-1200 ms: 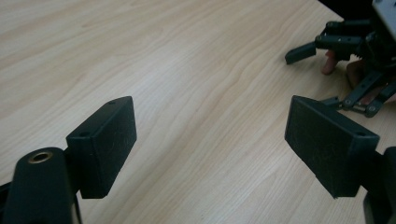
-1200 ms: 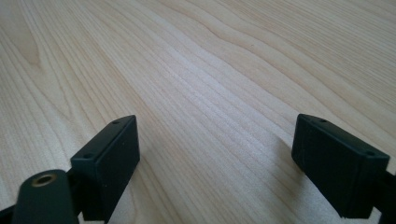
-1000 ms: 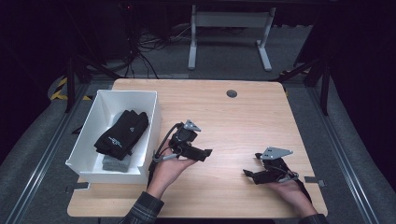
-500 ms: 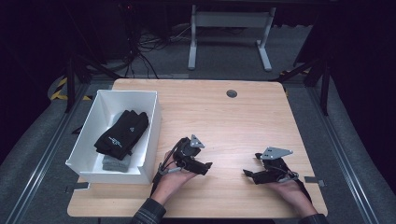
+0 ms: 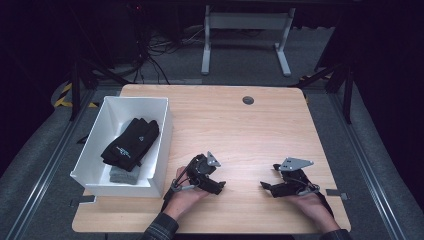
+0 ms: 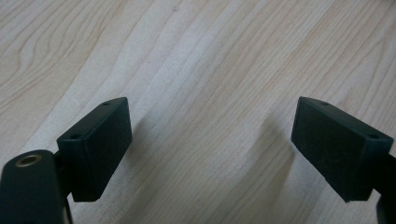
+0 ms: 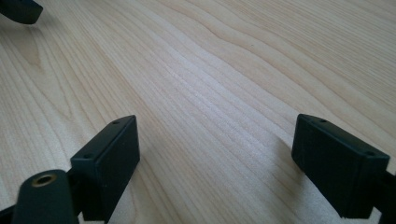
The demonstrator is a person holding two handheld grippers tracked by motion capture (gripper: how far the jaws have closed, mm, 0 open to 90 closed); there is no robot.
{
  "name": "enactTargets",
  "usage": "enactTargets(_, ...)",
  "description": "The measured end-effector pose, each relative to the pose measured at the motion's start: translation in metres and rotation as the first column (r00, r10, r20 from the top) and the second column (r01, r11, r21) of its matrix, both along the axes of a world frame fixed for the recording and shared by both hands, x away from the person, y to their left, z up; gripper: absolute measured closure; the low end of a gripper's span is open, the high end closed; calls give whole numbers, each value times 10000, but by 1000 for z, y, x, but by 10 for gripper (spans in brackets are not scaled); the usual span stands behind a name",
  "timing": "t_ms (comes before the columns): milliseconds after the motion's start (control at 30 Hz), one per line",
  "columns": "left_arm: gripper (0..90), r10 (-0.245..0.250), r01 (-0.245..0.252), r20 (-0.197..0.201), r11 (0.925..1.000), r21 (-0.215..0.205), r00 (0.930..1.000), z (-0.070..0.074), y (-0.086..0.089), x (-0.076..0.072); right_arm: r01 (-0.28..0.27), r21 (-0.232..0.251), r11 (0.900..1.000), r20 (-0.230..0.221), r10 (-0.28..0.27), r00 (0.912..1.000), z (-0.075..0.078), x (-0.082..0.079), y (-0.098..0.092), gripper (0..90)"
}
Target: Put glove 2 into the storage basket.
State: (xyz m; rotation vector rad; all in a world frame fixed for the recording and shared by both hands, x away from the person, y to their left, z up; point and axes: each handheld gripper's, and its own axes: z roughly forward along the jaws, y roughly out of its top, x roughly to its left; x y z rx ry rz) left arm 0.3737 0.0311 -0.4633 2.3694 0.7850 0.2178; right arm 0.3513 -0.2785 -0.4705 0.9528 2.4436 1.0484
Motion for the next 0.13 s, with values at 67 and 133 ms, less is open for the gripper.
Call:
enactTargets(67,126,-27,27,11,10000,45,10000,0,-1,0,-10,4,10000,5,10,10000,0,0,0,158)
enactTargets(133,126,-88,87,97,9999,116,9999,-1,-1,0,-55,-13,10000,29,55,10000,0,-1,-1,158)
